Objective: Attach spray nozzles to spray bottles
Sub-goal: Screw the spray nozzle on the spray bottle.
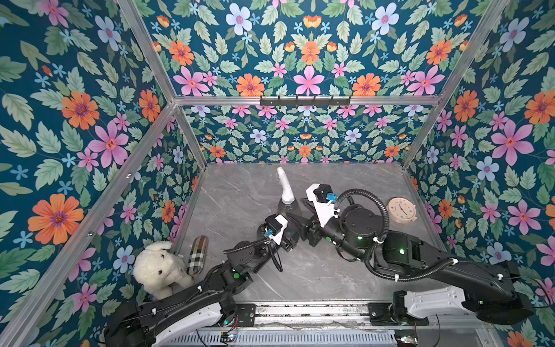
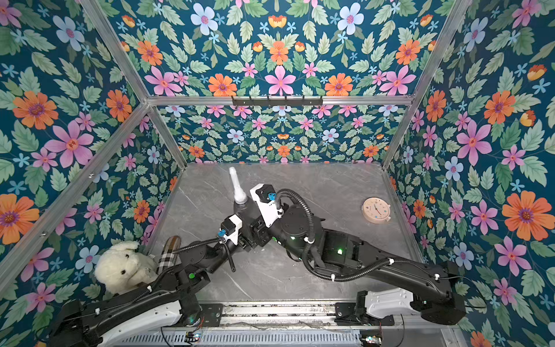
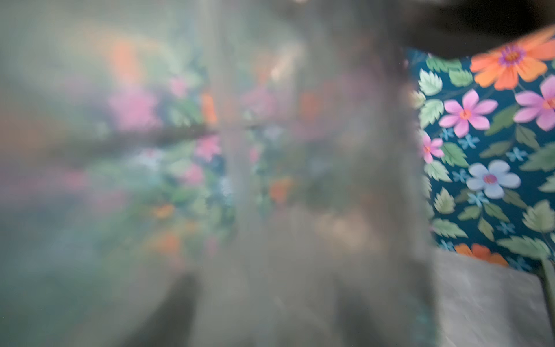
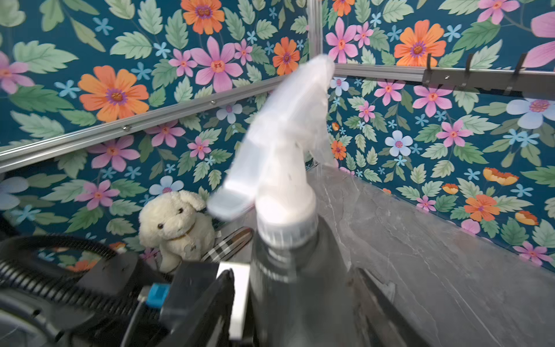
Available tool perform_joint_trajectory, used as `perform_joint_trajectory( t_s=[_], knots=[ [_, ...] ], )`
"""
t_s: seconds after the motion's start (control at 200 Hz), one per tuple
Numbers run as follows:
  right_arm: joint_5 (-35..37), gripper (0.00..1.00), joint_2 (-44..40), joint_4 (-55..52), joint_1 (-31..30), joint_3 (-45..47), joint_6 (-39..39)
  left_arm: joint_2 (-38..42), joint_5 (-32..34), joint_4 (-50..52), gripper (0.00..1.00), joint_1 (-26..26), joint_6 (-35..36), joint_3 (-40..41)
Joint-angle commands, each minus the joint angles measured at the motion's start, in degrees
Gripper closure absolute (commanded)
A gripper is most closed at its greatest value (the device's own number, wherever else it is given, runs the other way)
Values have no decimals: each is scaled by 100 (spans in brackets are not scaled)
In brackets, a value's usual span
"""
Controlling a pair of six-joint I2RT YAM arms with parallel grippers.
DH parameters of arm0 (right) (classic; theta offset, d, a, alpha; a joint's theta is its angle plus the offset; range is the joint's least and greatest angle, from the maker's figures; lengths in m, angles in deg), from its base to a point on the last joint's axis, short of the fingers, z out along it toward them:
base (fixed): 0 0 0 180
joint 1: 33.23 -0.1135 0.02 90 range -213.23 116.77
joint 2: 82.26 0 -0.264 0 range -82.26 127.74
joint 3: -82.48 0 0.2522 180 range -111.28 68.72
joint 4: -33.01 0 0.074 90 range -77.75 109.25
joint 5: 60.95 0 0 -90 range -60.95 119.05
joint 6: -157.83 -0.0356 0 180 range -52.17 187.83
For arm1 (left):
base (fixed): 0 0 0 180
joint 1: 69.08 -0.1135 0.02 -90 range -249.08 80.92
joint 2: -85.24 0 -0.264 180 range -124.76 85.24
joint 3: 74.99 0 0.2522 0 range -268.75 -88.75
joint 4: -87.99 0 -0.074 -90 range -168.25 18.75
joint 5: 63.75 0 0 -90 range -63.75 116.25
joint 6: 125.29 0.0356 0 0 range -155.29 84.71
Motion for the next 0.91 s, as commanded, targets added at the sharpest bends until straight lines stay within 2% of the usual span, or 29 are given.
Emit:
perform_joint_trajectory(
  t_s=[0.0,0.085,0.225,0.365,0.63,0.745,0.9],
  knots=[
    [-892,41,-386,-361,297,7,-19,23,-151,-379,100,5,50,-13],
    [-2051,41,-601,-653,924,-48,-338,51,-278,-375,100,5,67,8],
    [-4473,40,-644,-867,2029,-140,-411,171,-765,-226,100,5,92,53],
    [-5852,41,-543,-758,2710,-225,-255,216,-1368,113,100,-8,62,-26],
    [-6696,49,-219,-754,2751,-671,202,170,-1686,313,100,-4,-48,-85],
    [-6735,53,-44,-839,2752,-796,257,172,-1750,332,100,-4,-67,-72],
    [-6636,53,75,-800,2747,-849,284,159,-1814,323,100,-9,-48,-69]
  ],
)
